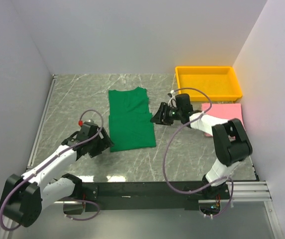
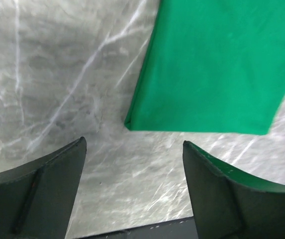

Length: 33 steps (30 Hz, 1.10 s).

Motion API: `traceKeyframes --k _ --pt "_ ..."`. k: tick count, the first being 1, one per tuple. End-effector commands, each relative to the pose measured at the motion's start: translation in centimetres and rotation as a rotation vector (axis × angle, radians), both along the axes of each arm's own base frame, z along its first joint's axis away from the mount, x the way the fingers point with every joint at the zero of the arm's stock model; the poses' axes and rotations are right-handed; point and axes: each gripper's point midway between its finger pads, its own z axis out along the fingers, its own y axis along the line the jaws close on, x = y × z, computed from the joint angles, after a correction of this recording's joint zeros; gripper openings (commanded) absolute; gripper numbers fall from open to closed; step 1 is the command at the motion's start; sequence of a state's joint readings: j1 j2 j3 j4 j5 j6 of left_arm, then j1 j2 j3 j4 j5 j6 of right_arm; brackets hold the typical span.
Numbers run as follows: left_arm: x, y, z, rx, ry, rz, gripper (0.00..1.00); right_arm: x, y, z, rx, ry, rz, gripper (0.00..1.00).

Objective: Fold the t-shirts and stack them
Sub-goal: Fold the tshirt

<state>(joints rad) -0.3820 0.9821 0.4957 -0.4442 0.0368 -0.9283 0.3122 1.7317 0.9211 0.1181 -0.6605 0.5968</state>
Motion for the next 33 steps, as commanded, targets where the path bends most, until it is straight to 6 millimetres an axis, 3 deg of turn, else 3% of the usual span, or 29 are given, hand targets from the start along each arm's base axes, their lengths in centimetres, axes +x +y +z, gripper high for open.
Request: traceKeyframes --k 1,4,12,21,26,33 --pt "0.6 -0.6 0.7 0.075 -0.003 -0.036 0.84 -3.2 -1.4 -1.9 -0.266 0.008 -0.003 0.53" --pt "0.8 -1.6 0.4 0.109 0.017 -0.064 0.81 -5.5 -1.7 -3.1 -0.456 0.001 0.005 0.59" --pt "1.7 -2.4 -0.8 0.210 0.055 -0.088 0.63 -9.4 0.0 -4.6 -0.599 0.013 0.030 0.61" --pt "2.4 -2.6 -2.6 0.298 0.097 -0.110 0.60 -9.4 0.4 -4.8 -0.679 0.001 0.017 0.61" --pt "1.7 -2.2 -4.3 0.359 0.157 -0.132 0.57 -9.5 0.3 -4.9 -0.705 -0.001 0.014 0.61" --pt "0.0 -2.3 -5.9 0.404 0.233 -0.170 0.38 -9.7 0.9 -5.0 -0.710 0.017 0.014 0.61"
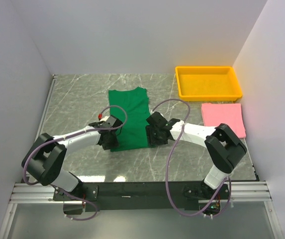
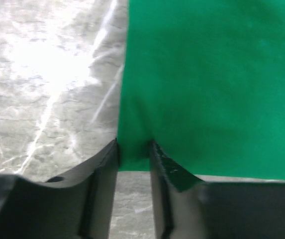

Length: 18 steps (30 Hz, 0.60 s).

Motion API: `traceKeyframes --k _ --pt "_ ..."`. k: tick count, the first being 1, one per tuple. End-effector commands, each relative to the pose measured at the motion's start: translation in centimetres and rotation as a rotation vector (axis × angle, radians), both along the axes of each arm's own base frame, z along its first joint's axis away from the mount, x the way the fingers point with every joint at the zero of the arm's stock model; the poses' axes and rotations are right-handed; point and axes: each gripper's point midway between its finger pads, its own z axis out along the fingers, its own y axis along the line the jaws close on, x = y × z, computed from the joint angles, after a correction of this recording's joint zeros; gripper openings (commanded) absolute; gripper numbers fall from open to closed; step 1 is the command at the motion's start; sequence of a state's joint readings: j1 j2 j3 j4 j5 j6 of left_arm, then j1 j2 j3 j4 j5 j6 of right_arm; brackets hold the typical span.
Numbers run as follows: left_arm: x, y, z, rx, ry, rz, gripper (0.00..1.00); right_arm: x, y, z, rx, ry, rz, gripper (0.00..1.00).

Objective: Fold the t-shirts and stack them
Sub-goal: Fold the tshirt

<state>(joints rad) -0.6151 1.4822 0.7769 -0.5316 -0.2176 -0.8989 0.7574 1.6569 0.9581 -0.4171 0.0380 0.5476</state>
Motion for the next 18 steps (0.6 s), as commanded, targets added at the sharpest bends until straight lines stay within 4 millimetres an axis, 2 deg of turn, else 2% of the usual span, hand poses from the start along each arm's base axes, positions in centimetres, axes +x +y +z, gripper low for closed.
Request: traceKeyframes --k 1,5,6,9,13,18 --pt "-2.3 0.4 -2.0 0.051 0.087 -0.029 0.35 0.9 0.9 1.0 -0.004 -0.029 -0.021 0.61" --pt "-3.1 0.3 -2.3 0.057 0.103 -0.038 0.17 0.9 1.4 1.0 -0.004 -0.018 -0.019 0.61" --pt "-3.2 0.3 -2.4 0.059 0.107 -0.038 0.10 0.8 1.3 1.0 -0.010 -0.013 -0.021 0.60" --pt "-3.4 0.3 -2.4 0.064 0.110 -0.040 0.01 0.8 1.5 1.2 -0.012 -0.019 -0.031 0.59" --pt "-3.6 0.3 -2.3 0.057 0.108 -0.042 0.01 1.1 1.4 1.2 -0.021 -0.025 -0.045 0.57" --pt "-3.7 0.3 -2.3 0.054 0.112 -0.042 0.01 0.9 0.8 0.3 -0.069 -0.003 -0.053 0.52"
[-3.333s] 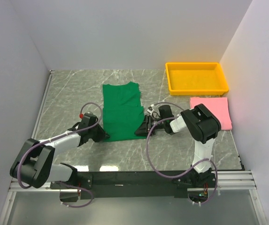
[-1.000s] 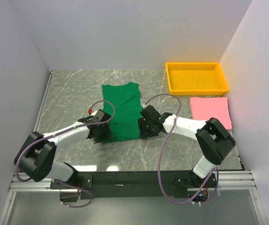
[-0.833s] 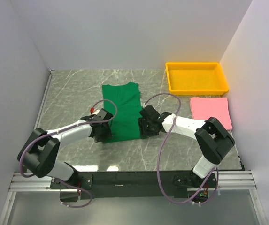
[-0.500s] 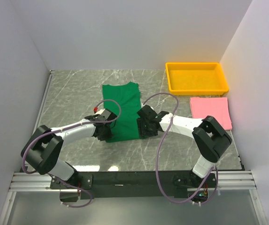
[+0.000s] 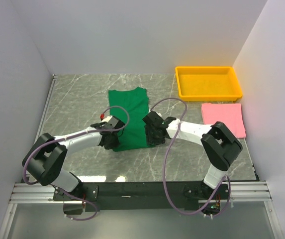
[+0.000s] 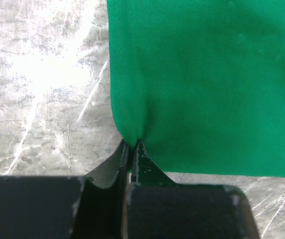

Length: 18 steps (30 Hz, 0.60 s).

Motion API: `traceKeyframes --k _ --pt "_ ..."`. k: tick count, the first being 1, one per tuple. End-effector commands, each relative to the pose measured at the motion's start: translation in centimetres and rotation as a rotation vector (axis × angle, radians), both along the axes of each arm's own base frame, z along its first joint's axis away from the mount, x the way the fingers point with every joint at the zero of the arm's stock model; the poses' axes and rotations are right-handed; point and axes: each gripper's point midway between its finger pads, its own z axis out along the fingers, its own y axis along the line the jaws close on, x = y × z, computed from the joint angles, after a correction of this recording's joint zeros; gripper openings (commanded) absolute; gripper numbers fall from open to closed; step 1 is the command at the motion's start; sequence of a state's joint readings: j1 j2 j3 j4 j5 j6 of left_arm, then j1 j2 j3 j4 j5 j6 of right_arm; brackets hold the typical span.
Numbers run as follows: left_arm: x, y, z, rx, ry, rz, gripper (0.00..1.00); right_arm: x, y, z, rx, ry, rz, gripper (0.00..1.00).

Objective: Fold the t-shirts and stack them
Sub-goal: Fold the tshirt

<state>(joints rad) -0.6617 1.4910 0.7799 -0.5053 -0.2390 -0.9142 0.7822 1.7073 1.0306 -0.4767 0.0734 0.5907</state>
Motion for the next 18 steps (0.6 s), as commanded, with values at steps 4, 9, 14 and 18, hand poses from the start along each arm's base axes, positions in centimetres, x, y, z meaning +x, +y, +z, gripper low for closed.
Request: traceKeyframes --k 4,9,14,18 --pt "-3.9 1.4 -2.3 0.046 0.139 -0.018 0.01 -0.2 -0.7 -1.4 -0.076 0.017 -0.028 0.49" --pt "-4.1 1.6 -1.9 0.043 0.134 -0.015 0.01 -2.3 -1.0 -3.4 -0.108 0.103 -0.012 0.45" --pt "-4.3 1.5 -1.6 0.029 0.137 -0.016 0.01 -4.8 -1.3 -4.2 -0.121 0.175 0.007 0.40" --pt "-4.4 1.4 -1.5 0.030 0.140 -0.018 0.01 -5.8 -2.6 -4.6 -0.154 0.196 -0.005 0.19"
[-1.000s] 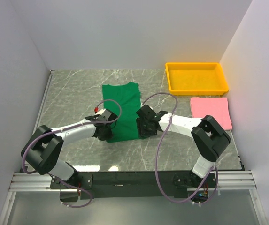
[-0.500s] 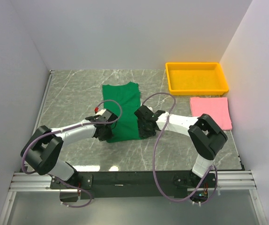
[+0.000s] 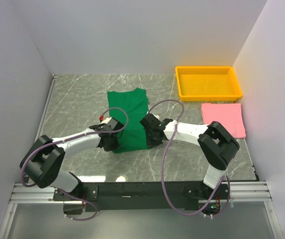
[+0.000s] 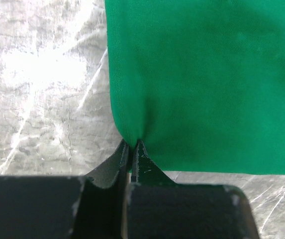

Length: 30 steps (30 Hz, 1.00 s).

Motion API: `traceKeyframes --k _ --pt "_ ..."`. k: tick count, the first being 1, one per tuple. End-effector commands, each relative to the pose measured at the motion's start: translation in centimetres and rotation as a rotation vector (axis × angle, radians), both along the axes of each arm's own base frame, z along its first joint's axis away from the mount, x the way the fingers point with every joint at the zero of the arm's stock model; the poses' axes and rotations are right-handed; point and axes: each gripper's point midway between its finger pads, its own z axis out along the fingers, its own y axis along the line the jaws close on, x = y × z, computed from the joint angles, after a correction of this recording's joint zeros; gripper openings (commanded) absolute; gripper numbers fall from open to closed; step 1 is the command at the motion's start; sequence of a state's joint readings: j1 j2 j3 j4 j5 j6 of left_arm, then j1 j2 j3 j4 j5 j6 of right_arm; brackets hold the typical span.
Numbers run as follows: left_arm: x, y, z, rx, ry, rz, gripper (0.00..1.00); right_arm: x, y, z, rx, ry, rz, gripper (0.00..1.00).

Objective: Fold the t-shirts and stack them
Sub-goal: Fold the tshirt

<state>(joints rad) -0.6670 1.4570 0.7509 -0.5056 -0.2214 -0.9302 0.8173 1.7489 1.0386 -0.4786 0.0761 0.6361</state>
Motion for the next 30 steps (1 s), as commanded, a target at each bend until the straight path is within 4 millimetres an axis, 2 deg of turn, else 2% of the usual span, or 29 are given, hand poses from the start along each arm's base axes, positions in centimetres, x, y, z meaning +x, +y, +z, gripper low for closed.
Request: traceKeyframes --k 1,3,5,6,7,9,10,11,12,13,14,16,17,18,20,21,22,23,24,26,27,29,30 --pt "-3.7 1.5 -1.6 0.052 0.137 -0.022 0.01 -5.1 -3.8 -3.4 -0.148 0.168 0.003 0.13" --pt "-4.5 1.2 -1.2 0.052 0.150 -0.032 0.01 -6.1 -4.6 -3.2 -0.159 0.181 0.008 0.00" --pt "-6.1 0.3 -0.7 0.044 0.165 -0.071 0.01 -7.5 -4.8 -2.4 -0.149 0.188 0.030 0.00" --pt "-7.3 0.3 -0.2 0.041 0.184 -0.075 0.01 -8.8 -5.6 -2.5 -0.165 0.208 0.043 0.00" --pt "-8.3 0.0 0.2 0.033 0.194 -0.091 0.01 -9.9 -5.3 -1.6 -0.142 0.204 0.067 0.00" --pt "-11.9 -0.4 1.4 0.024 0.241 -0.130 0.01 -12.8 -7.0 -1.3 -0.177 0.249 0.093 0.00" --pt "-13.3 -0.2 1.8 0.029 0.260 -0.142 0.01 -13.7 -7.1 -0.3 -0.150 0.236 0.092 0.00" --pt "-15.4 -0.5 2.3 0.031 0.274 -0.194 0.01 -16.1 -7.8 0.2 -0.170 0.277 0.138 0.00" --pt "-16.6 -0.7 3.4 -0.013 0.276 -0.166 0.01 -17.5 -8.9 0.3 -0.190 0.301 0.147 0.00" --pt "-18.6 0.2 3.9 0.006 0.330 -0.169 0.01 -18.5 -9.0 1.5 -0.157 0.295 0.149 0.00" --pt "-20.5 -0.4 4.9 -0.042 0.337 -0.195 0.01 -20.4 -10.2 2.2 -0.190 0.332 0.177 0.00" --pt "-23.0 -0.8 6.1 -0.089 0.389 -0.231 0.01 -21.5 -10.7 4.1 -0.141 0.328 0.181 0.00" --pt "-23.6 -1.0 6.6 -0.108 0.396 -0.243 0.01 -22.0 -11.7 4.8 -0.158 0.342 0.176 0.00" --pt "-24.0 -1.6 7.6 -0.131 0.394 -0.266 0.01 -21.6 -11.5 6.0 -0.133 0.311 0.168 0.00" --pt "-23.5 -1.6 8.5 -0.113 0.364 -0.277 0.01 -20.7 -12.1 7.8 -0.138 0.268 0.162 0.00" --pt "-22.8 -2.4 9.8 -0.129 0.336 -0.291 0.01 -18.8 -11.6 9.6 -0.124 0.194 0.134 0.00" --pt "-21.8 -2.5 10.2 -0.119 0.303 -0.289 0.01 -17.8 -11.7 10.2 -0.149 0.167 0.134 0.00" --pt "-20.6 -2.6 10.6 -0.114 0.269 -0.281 0.01 -16.8 -12.0 11.0 -0.170 0.134 0.123 0.00" --pt "-18.8 -3.0 11.5 -0.131 0.233 -0.278 0.01 -15.3 -11.4 12.5 -0.154 0.074 0.135 0.00" --pt "-16.8 -3.1 12.2 -0.154 0.183 -0.255 0.01 -13.0 -10.9 13.3 -0.129 0.042 0.100 0.00" --pt "-14.8 -3.0 12.5 -0.173 0.149 -0.230 0.01 -11.9 -10.6 14.3 -0.110 0.009 0.108 0.00" --pt "-12.5 -2.2 12.7 -0.170 0.111 -0.196 0.01 -9.6 -9.8 15.5 -0.086 -0.039 0.087 0.00" --pt "-11.8 -2.1 12.8 -0.167 0.096 -0.189 0.01 -8.9 -9.5 15.4 -0.102 -0.041 0.103 0.00"
